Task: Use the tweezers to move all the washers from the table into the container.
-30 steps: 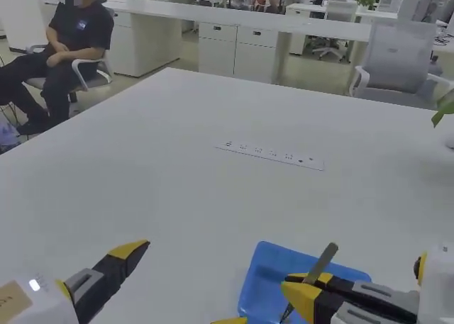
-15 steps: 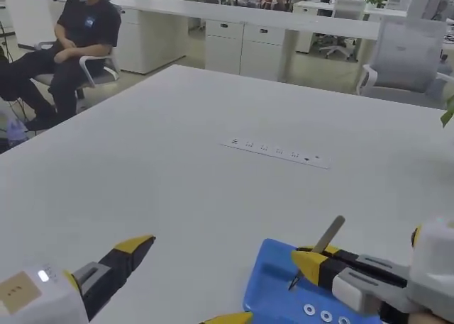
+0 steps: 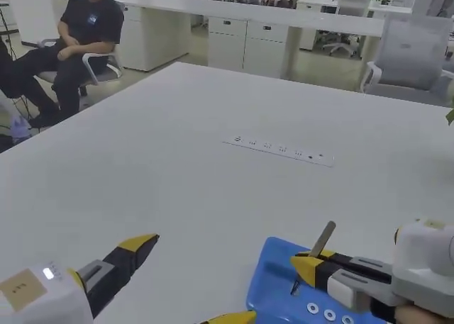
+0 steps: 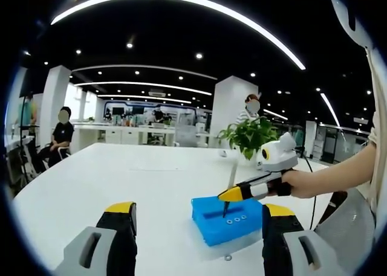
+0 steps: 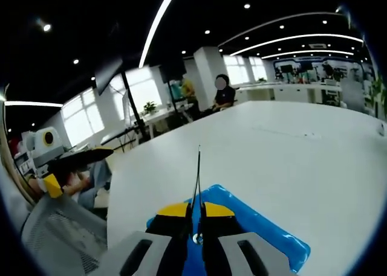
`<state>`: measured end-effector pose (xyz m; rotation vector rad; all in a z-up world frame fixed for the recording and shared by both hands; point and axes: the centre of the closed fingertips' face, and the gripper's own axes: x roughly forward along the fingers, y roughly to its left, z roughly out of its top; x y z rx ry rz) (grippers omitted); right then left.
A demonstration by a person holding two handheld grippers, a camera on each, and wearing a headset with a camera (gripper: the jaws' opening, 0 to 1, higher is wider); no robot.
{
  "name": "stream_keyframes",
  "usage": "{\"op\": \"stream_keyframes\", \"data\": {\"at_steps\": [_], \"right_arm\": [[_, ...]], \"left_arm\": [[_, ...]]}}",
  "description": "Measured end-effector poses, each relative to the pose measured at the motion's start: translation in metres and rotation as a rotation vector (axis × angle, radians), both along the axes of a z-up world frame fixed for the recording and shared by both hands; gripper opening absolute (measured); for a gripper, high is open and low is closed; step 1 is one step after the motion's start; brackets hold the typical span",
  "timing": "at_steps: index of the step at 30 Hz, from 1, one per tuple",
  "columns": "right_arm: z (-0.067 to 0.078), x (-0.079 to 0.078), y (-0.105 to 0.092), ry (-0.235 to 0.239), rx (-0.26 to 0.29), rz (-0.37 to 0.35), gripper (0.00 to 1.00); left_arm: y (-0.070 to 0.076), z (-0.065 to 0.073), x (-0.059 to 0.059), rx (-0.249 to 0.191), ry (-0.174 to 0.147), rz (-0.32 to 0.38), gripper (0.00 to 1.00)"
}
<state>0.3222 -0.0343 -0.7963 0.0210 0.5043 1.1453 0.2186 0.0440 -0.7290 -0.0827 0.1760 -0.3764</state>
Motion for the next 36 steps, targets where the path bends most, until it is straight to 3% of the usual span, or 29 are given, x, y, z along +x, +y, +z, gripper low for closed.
{"op": "stream_keyframes", "data": {"at_steps": [5,15,36], "right_arm": [[-0.012,0.005,-0.001,-0.004,-0.049,-0.007,0.03],[-0.033,0.005,-0.001,0.006,-0.092,0.002,0.03],[-0.033,0.004,0.002,-0.017,-0.103,0.017,0.03]], "left_arm": [[0.0,0.0,0.0,0.001,0.0,-0.001,0.87],[0.0,0.0,0.001,0.0,0.001,-0.001,0.87],[0.0,-0.001,0.001,0.006,0.005,-0.003,0.86]]}}
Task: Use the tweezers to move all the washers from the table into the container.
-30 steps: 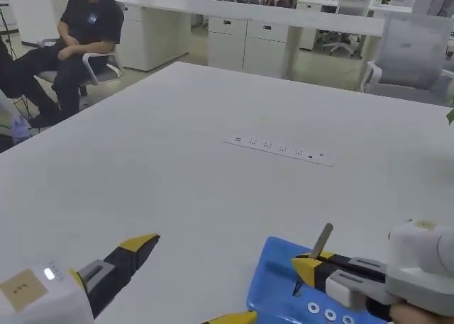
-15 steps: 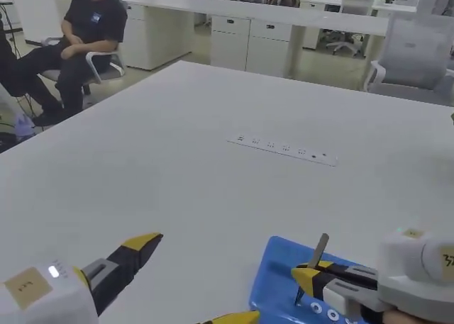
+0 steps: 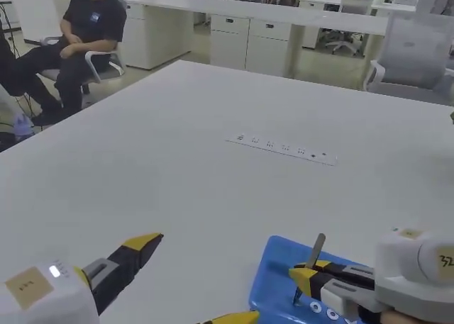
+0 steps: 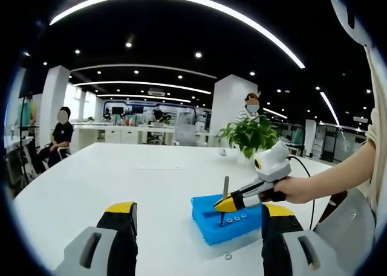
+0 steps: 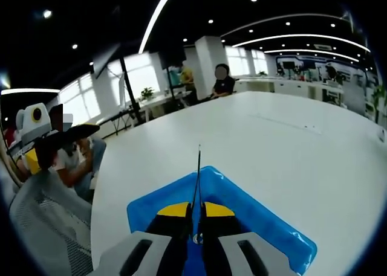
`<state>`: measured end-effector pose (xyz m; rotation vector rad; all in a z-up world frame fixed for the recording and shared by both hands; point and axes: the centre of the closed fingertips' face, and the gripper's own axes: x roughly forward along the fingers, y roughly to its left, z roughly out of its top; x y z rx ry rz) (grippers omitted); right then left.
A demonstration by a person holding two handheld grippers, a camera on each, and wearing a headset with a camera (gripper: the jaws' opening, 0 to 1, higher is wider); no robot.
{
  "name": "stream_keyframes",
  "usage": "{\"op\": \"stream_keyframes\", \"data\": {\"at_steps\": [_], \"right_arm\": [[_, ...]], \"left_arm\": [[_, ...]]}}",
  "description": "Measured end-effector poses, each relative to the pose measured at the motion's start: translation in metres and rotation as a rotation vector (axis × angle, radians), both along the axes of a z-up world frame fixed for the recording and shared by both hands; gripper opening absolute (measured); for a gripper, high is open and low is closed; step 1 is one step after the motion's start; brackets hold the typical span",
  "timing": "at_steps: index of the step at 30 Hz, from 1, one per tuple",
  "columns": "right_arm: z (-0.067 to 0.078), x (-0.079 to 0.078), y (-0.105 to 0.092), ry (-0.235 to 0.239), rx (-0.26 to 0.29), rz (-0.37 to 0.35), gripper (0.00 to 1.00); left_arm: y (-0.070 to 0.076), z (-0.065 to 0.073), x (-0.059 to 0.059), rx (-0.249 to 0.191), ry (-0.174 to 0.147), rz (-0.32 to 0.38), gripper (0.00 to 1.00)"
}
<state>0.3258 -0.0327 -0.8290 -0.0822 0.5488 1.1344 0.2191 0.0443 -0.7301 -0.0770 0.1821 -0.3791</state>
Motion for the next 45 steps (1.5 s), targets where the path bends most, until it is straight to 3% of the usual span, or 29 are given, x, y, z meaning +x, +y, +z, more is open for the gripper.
{"op": "stream_keyframes", "data": {"at_steps": [20,22,28,37,45], "right_arm": [[0.003,-0.003,-0.002,-0.011,0.005,0.004,0.04],[0.005,-0.005,-0.002,-0.036,-0.014,0.015,0.04],[0.02,-0.009,-0.002,-0.059,0.024,0.012,0.04],[0.054,-0.019,0.003,-0.073,0.128,0.004,0.04],[0.069,-0.042,0.012,-0.077,0.181,0.061,0.04]], "left_arm": [[-0.001,-0.001,-0.001,0.002,0.004,-0.004,0.86],[-0.001,-0.001,-0.001,0.001,0.004,-0.004,0.86],[-0.002,-0.001,-0.001,0.002,0.006,-0.01,0.86],[-0.005,-0.005,-0.001,0.011,0.023,-0.02,0.86],[-0.005,-0.004,-0.001,0.008,0.02,-0.02,0.86]]}}
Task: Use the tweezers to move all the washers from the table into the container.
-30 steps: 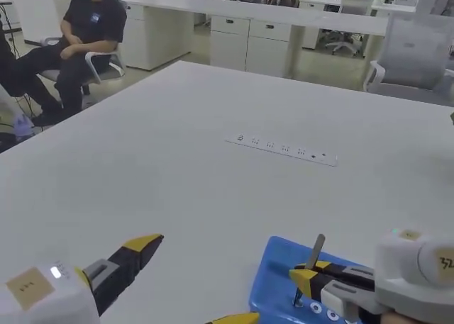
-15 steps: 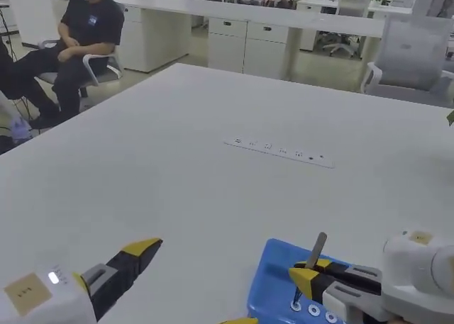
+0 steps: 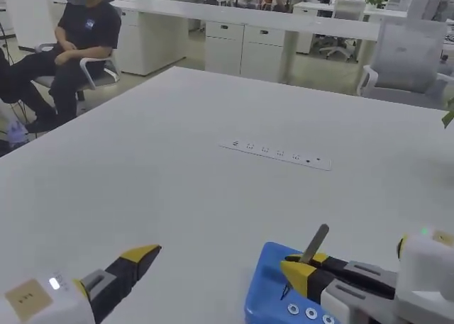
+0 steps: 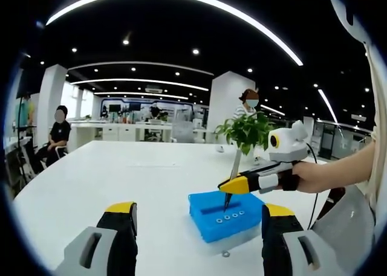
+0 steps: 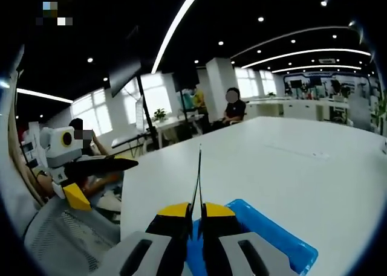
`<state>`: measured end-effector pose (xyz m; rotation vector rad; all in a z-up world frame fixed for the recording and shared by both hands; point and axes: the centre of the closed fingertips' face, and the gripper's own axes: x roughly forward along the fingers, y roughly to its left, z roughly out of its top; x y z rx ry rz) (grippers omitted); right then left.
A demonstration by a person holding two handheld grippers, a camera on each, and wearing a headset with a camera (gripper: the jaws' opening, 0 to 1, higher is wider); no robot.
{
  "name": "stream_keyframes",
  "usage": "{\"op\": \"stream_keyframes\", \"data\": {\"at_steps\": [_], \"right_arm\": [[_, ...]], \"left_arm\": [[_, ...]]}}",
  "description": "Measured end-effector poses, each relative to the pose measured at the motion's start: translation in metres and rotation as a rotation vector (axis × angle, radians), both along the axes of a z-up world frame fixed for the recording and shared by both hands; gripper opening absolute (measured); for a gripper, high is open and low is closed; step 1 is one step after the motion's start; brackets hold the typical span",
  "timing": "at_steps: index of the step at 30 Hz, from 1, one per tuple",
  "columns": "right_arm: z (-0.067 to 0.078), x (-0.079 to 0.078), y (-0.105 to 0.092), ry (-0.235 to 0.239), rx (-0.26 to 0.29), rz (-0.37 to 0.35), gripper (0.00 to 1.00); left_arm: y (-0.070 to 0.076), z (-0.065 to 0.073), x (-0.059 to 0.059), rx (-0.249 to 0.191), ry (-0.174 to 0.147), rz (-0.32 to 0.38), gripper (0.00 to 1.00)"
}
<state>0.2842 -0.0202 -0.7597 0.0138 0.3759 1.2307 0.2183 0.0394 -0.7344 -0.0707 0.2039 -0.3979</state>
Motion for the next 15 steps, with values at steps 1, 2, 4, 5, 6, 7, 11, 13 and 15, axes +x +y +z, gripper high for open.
{"op": "stream_keyframes", "data": {"at_steps": [1,2,4,5,6,7,11,13,15], "right_arm": [[0.0,-0.005,0.003,0.005,0.012,0.022,0.04],[-0.001,-0.01,0.005,0.012,0.015,0.041,0.04],[-0.005,-0.022,0.011,0.028,0.032,0.091,0.04],[-0.007,-0.025,0.012,0.035,0.033,0.105,0.04],[-0.011,-0.03,0.014,0.042,0.032,0.119,0.04],[-0.014,-0.033,0.015,0.042,0.026,0.131,0.04],[-0.03,-0.047,0.021,0.046,-0.007,0.176,0.04],[-0.037,-0.051,0.022,0.052,-0.025,0.191,0.04],[-0.045,-0.052,0.023,0.049,-0.048,0.197,0.04]], "left_arm": [[0.0,0.001,0.0,-0.007,-0.006,0.002,0.86],[0.001,0.002,0.0,-0.012,-0.011,0.006,0.86],[0.003,0.004,0.001,-0.022,-0.017,0.014,0.86],[0.004,0.005,0.001,-0.025,-0.018,0.016,0.86],[0.004,0.005,0.001,-0.029,-0.021,0.019,0.86],[0.004,0.005,0.001,-0.029,-0.02,0.021,0.86],[0.004,0.005,0.001,-0.031,-0.02,0.021,0.86],[0.004,0.004,0.0,-0.028,-0.018,0.018,0.86],[0.003,0.003,0.0,-0.023,-0.012,0.012,0.86]]}}
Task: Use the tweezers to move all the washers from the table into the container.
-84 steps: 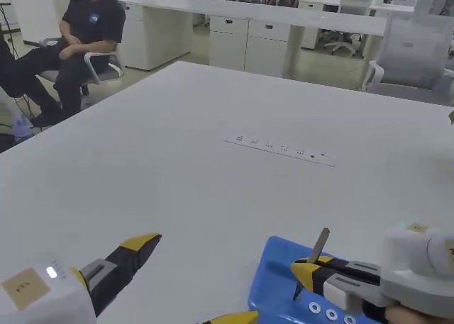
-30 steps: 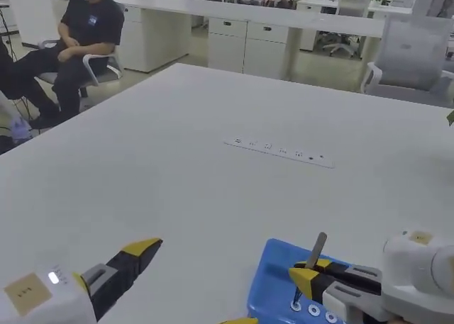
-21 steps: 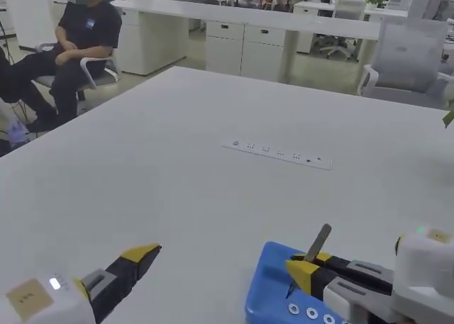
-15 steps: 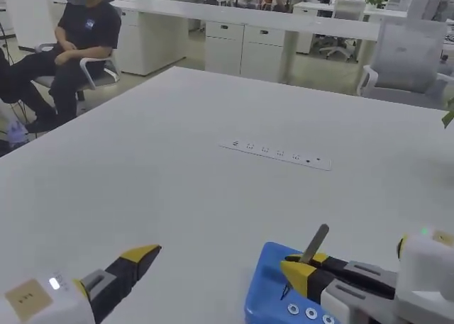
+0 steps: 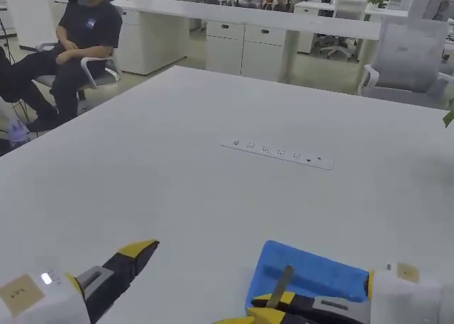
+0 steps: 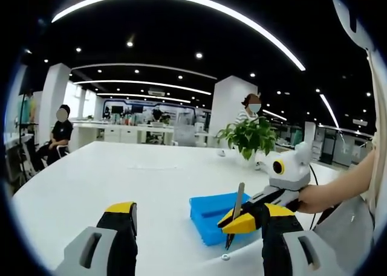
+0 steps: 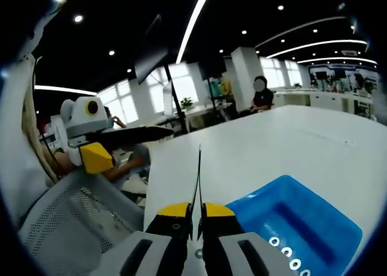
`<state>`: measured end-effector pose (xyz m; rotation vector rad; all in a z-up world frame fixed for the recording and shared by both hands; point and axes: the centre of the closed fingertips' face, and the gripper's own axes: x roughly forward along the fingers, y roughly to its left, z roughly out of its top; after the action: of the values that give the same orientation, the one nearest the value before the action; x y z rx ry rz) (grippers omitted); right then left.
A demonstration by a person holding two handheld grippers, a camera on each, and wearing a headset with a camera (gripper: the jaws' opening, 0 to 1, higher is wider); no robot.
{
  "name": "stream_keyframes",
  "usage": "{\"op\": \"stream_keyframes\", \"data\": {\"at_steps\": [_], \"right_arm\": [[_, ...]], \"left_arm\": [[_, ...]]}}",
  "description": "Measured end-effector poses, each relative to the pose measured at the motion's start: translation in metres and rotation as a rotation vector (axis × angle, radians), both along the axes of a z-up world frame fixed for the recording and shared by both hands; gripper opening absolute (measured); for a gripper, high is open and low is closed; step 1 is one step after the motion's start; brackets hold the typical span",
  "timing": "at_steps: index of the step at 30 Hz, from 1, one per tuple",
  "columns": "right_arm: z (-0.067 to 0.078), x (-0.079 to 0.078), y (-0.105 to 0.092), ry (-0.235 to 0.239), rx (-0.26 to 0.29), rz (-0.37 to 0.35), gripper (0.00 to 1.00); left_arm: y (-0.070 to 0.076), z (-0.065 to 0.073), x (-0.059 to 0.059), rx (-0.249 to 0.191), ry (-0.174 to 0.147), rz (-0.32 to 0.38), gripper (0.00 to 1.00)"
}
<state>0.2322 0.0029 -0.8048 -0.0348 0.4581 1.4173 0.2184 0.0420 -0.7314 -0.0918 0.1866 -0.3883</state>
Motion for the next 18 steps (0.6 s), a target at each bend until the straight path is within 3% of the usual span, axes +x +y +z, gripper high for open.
{"op": "stream_keyframes", "data": {"at_steps": [5,9,13,15,18], "right_arm": [[-0.013,-0.002,0.001,-0.01,-0.043,0.017,0.04],[-0.019,-0.004,0.0,-0.021,-0.069,0.031,0.04],[-0.022,-0.003,-0.001,-0.019,-0.074,0.029,0.04],[-0.023,-0.003,-0.002,-0.014,-0.078,0.029,0.04],[-0.024,-0.003,-0.003,-0.011,-0.077,0.028,0.04]], "left_arm": [[-0.005,-0.006,-0.001,0.031,0.022,-0.024,0.87],[-0.018,-0.016,-0.004,0.074,0.057,-0.095,0.9],[-0.033,-0.036,-0.012,0.159,0.133,-0.186,0.93],[-0.042,-0.046,-0.016,0.224,0.158,-0.24,0.94],[-0.052,-0.061,-0.026,0.238,0.236,-0.31,0.93]]}}
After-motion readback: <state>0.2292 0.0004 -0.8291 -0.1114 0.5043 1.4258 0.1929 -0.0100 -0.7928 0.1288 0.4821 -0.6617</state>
